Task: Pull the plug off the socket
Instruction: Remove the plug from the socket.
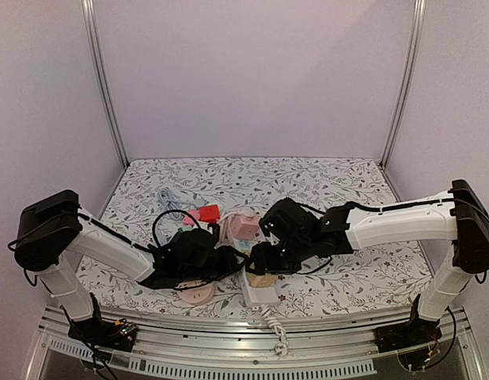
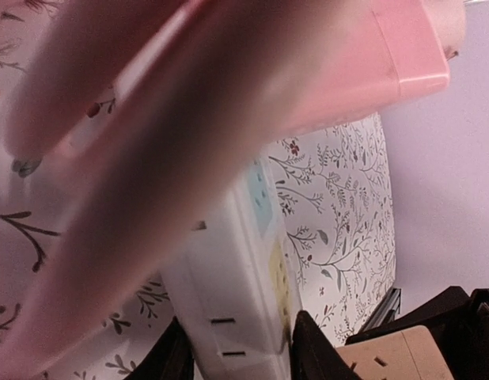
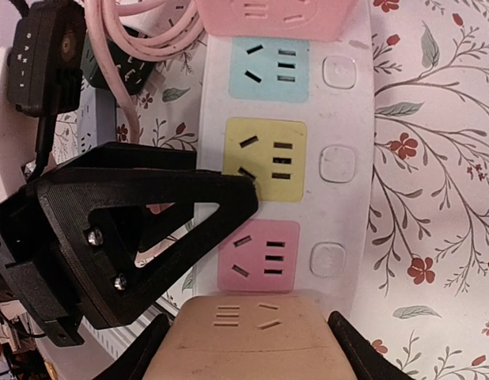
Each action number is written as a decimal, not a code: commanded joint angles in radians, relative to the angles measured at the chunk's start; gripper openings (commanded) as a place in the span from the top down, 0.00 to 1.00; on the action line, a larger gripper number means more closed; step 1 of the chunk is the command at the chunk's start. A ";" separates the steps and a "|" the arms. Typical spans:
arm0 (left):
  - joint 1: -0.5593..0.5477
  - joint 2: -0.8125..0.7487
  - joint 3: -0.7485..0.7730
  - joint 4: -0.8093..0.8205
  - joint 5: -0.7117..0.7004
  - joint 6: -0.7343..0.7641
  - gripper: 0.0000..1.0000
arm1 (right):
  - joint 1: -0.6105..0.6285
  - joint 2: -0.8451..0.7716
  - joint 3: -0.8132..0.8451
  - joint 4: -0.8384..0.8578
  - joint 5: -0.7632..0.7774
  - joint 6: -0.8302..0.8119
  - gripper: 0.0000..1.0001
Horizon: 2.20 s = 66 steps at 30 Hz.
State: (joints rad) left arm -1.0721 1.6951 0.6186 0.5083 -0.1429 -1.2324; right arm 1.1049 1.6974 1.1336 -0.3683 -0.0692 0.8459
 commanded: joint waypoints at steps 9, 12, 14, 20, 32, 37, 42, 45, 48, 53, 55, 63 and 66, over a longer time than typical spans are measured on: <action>-0.002 0.024 0.035 -0.036 0.006 0.077 0.63 | 0.041 -0.060 0.085 -0.042 0.146 -0.097 0.95; 0.002 0.032 0.042 -0.045 0.011 0.069 0.63 | 0.064 -0.046 0.106 -0.068 0.181 -0.125 0.95; 0.007 0.037 0.041 -0.047 0.015 0.063 0.63 | 0.080 -0.038 0.115 -0.082 0.202 -0.139 0.95; 0.018 0.041 0.045 -0.053 0.029 0.055 0.64 | 0.099 -0.030 0.121 -0.101 0.236 -0.164 0.95; 0.042 0.062 0.010 0.023 0.062 0.011 0.64 | 0.060 -0.135 -0.029 0.025 0.223 -0.037 0.97; 0.043 0.080 0.025 0.023 0.078 0.011 0.65 | 0.059 -0.162 -0.074 0.051 0.227 -0.013 0.97; 0.043 0.088 0.027 0.022 0.089 0.023 0.66 | 0.058 -0.153 -0.060 0.040 0.223 -0.026 0.97; 0.043 0.082 0.018 0.019 0.081 0.029 0.65 | 0.052 -0.154 -0.053 0.031 0.231 -0.031 0.97; 0.043 0.074 0.033 -0.010 0.078 0.045 0.62 | 0.047 -0.159 -0.044 0.015 0.245 -0.044 0.97; 0.043 0.018 0.045 -0.099 0.055 0.079 0.36 | 0.043 -0.181 -0.041 -0.019 0.289 -0.065 0.97; 0.042 -0.020 0.049 -0.143 0.046 0.104 0.24 | 0.042 -0.194 -0.045 -0.030 0.304 -0.069 0.96; 0.042 -0.265 0.122 -0.454 0.087 0.247 0.15 | 0.041 -0.244 -0.034 -0.047 0.328 -0.114 0.96; 0.068 -0.363 0.155 -0.625 0.134 0.307 0.12 | 0.048 -0.242 -0.022 -0.043 0.325 -0.135 0.96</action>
State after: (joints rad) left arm -1.0370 1.4422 0.7216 0.1387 -0.0597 -1.0302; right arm 1.1511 1.4860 1.0691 -0.4046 0.2325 0.7509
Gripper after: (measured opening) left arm 0.871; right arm 0.598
